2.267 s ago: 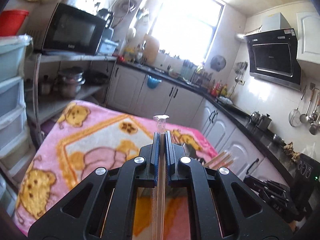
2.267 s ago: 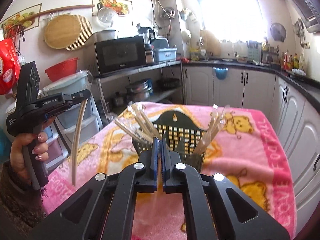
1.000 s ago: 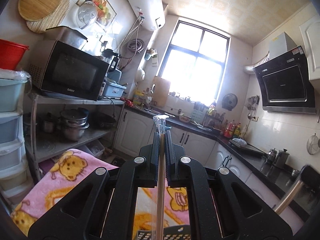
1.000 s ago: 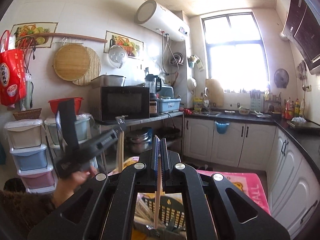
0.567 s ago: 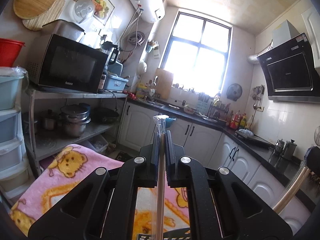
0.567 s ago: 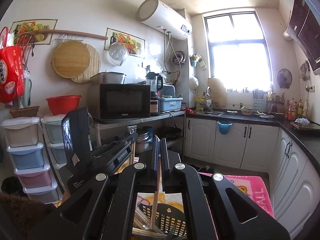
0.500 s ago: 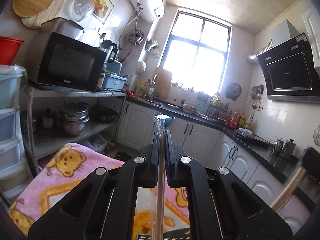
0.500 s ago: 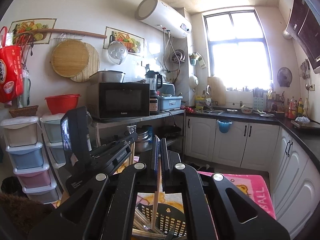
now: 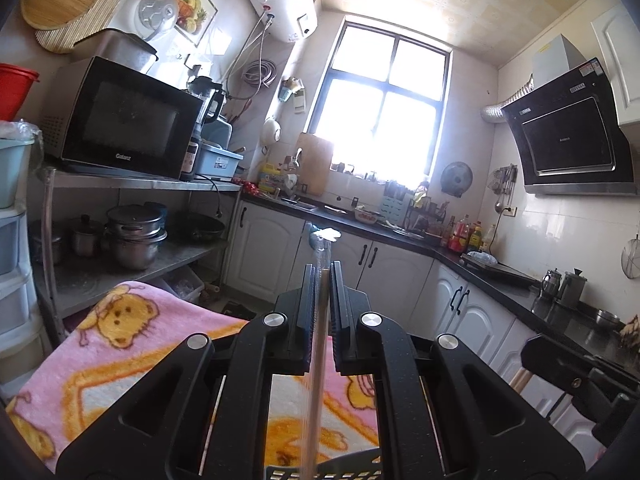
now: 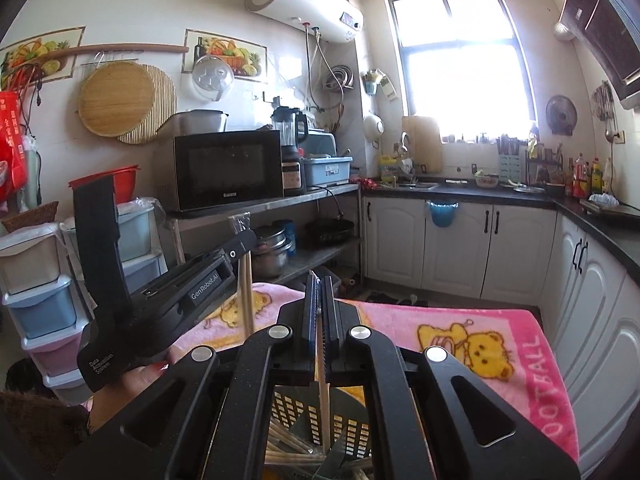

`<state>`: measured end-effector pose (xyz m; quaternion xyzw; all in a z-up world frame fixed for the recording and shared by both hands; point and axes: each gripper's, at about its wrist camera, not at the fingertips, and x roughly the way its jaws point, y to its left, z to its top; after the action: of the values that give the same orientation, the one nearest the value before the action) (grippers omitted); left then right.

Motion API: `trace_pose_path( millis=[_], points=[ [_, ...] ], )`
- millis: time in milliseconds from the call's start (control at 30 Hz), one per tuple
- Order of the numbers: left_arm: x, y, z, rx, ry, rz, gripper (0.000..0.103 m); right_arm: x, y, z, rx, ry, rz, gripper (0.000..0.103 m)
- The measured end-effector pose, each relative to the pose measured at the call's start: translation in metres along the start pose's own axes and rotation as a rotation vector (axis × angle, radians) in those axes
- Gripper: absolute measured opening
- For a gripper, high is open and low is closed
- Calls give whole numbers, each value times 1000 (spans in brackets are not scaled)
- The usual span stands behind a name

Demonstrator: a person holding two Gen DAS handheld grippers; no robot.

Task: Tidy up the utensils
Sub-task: 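Open both tools to drop the chopsticks into the caddy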

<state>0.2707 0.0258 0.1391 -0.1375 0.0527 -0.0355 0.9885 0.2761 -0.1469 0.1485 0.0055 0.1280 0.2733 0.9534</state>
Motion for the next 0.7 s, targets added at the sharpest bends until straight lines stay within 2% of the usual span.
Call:
trace_pose_path(
  millis=[233,367,500,600,700],
  points=[
    [-3,1,-12,13,21,-9,7,1,-1,-14,12,34,1,3],
    [-8,6,-14,3,68,-21,24,0,-2,-20,18,67,-11,3],
    [-10,8,-15,-2,143,-15,25,-3,-3,-27,17,88,-31,4],
    [-14,7,-13,5,199,-23,35,-8,-4,-31,24,104,-40,12],
    [-21,8,-14,10,238,-22,39,-16,-4,-35,23,106,-47,17]
  ],
)
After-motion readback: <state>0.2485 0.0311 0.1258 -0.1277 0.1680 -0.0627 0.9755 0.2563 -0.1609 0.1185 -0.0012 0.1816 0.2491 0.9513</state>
